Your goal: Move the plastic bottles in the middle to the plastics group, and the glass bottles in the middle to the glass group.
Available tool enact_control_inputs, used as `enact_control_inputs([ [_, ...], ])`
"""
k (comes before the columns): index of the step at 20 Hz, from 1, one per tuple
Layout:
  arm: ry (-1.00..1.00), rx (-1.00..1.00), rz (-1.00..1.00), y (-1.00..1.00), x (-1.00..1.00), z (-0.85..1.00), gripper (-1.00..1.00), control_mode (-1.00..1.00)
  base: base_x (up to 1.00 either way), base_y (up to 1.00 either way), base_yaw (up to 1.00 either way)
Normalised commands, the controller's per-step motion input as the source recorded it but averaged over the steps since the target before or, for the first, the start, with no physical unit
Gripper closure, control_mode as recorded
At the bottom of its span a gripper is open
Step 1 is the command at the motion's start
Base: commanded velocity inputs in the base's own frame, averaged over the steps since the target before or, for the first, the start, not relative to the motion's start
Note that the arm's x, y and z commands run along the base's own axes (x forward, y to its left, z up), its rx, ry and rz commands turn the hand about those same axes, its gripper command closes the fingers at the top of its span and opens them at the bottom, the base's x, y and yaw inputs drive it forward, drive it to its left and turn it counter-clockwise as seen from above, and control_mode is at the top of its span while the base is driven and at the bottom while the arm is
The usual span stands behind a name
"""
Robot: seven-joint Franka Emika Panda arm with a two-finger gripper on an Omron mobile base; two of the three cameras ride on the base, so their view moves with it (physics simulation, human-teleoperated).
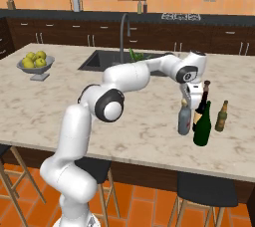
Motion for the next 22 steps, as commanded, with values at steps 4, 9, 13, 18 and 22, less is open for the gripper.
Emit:
enact_control_inputs([
  [4, 0.00, 0.00, 0.06, 0.00, 0.00, -0.09, 1.00, -1.00, 0.00, 0.00, 0.00],
  [9, 0.00, 0.00, 0.08, 0.00, 0.00, -0.30, 1.00, -1.00, 0.00, 0.00, 0.00],
  [13, -0.02, 0.00, 0.07, 0.01, 0.00, -0.54, 1.00, -1.00, 0.00, 0.00, 0.00],
  [18, -0.03, 0.00, 0.05, 0.06, -0.07, -0.38, 1.00, -1.00, 0.00, 0.00, 0.00],
  [22, 0.00, 0.00, 0.00, 0.24, -0.23, 0.02, 1.00, -1.00, 0.00, 0.00, 0.00],
])
